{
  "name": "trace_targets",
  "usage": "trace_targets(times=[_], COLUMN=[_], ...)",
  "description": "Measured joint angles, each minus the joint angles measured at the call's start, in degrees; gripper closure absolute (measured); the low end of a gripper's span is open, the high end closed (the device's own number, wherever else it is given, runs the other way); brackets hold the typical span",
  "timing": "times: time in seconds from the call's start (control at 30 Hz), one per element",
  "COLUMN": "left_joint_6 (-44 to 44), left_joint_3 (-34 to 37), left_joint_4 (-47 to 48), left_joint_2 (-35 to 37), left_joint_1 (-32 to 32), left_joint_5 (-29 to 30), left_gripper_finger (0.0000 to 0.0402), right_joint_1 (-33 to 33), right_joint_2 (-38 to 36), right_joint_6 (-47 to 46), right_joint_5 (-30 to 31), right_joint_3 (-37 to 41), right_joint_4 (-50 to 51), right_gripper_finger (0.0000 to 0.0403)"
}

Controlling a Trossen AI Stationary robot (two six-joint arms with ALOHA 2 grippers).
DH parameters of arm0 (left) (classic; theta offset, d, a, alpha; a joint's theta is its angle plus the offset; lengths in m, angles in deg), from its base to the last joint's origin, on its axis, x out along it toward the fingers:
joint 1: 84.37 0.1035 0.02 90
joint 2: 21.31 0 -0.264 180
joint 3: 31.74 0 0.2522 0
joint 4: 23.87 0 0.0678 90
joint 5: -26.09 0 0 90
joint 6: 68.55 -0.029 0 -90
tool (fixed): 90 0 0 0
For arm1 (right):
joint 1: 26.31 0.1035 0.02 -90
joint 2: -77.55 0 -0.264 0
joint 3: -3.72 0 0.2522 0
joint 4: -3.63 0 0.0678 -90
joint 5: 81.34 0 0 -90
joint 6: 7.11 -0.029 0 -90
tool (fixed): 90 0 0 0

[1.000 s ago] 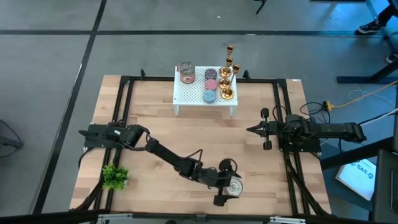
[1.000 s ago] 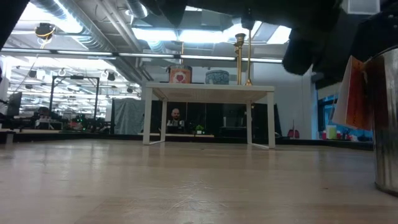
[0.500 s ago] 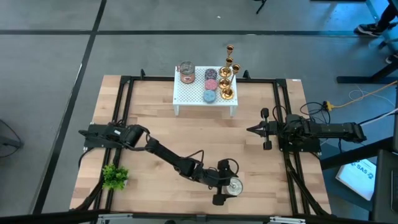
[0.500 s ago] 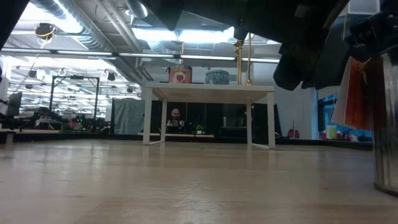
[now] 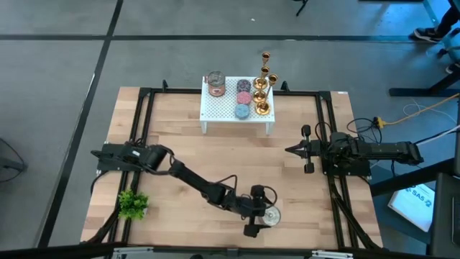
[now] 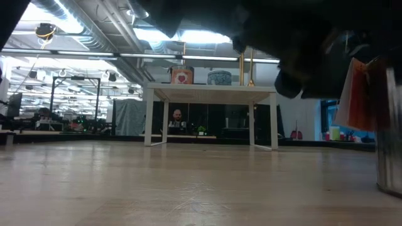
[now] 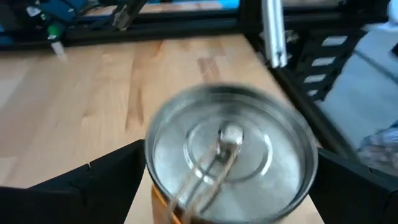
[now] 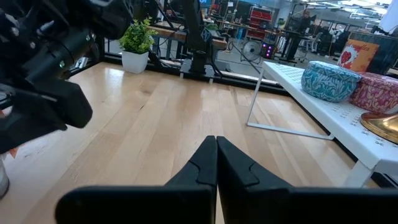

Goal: Pick & Place candle stick holders
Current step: Put the orange scented candle on the shelf and align it with the other orange scented candle

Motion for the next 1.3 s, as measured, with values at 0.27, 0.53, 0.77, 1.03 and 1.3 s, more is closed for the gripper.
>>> trace_targets(times=[0.27,0.53,0.77,1.03,1.3], left_joint_6=[-1.1,-0.4,3.3,2.4,5.4], left_joint_3=[0.0,0.0,0.0,0.0,0.0], left_joint_4=[-4.8,-4.9,-5.1,-4.6,-4.5], left_joint_2=[-2.3,-2.3,-2.3,-2.3,-2.3], left_joint_1=[-0.7,-0.4,-0.3,-0.8,-0.3], left_joint_5=[4.7,4.7,4.3,6.0,5.9], left_gripper_finger=[0.0002,0.0002,0.0002,0.0002,0.0015], right_joint_1=[0.0,0.0,0.0,0.0,0.0], right_joint_2=[0.0,0.0,0.0,0.0,0.0], right_joint_6=[0.0,0.0,0.0,0.0,0.0], right_joint_5=[0.0,0.0,0.0,0.0,0.0], right_joint_3=[0.0,0.0,0.0,0.0,0.0], right_joint_4=[0.0,0.0,0.0,0.0,0.0], right_gripper_finger=[0.0402,0.0402,0.0402,0.0402,0.0402])
